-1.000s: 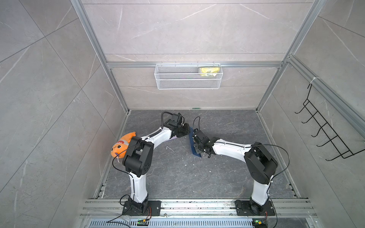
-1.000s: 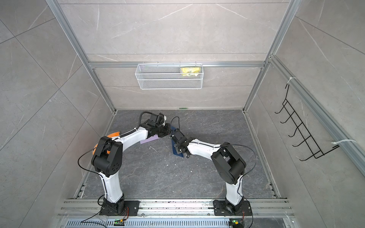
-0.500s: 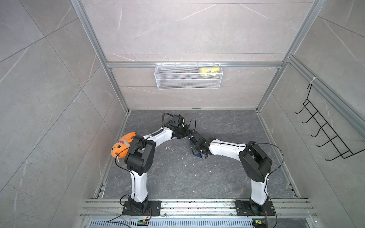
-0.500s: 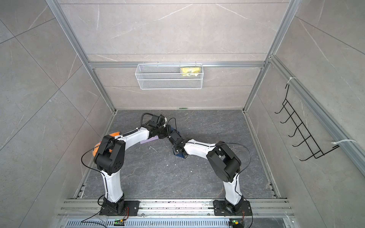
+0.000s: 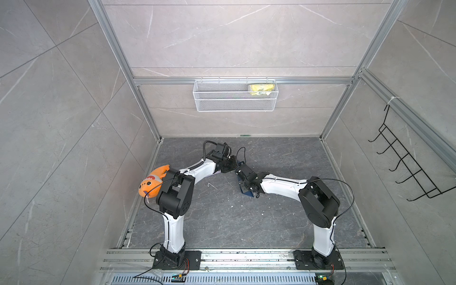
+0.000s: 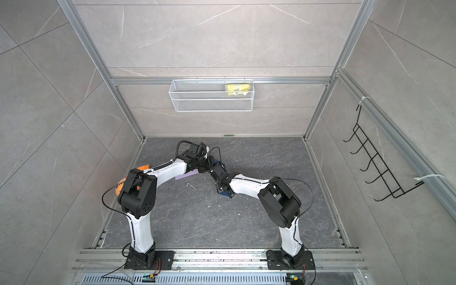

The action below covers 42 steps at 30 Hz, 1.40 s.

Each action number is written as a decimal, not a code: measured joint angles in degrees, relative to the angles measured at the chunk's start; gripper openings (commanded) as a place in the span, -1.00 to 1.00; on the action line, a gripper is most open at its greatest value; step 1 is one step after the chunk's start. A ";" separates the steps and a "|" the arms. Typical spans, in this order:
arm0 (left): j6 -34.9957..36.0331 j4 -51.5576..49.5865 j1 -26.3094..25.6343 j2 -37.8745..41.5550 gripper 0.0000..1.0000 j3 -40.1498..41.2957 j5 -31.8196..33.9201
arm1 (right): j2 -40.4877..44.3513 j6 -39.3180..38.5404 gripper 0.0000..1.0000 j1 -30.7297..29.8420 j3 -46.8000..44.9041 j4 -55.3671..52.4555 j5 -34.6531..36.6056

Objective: Open the envelope
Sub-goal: Open the envelope flap on the envelope.

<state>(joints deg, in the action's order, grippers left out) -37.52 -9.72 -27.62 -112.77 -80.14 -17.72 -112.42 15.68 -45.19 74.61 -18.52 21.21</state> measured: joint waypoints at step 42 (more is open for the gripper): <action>1.68 14.25 -0.15 6.38 -1.00 17.84 -3.19 | 0.22 19.30 -0.11 15.47 1.86 -7.15 -16.00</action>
<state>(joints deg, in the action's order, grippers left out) -35.83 4.54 -27.77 -106.39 -62.30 -20.91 -112.20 34.98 -29.71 76.47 -25.67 5.21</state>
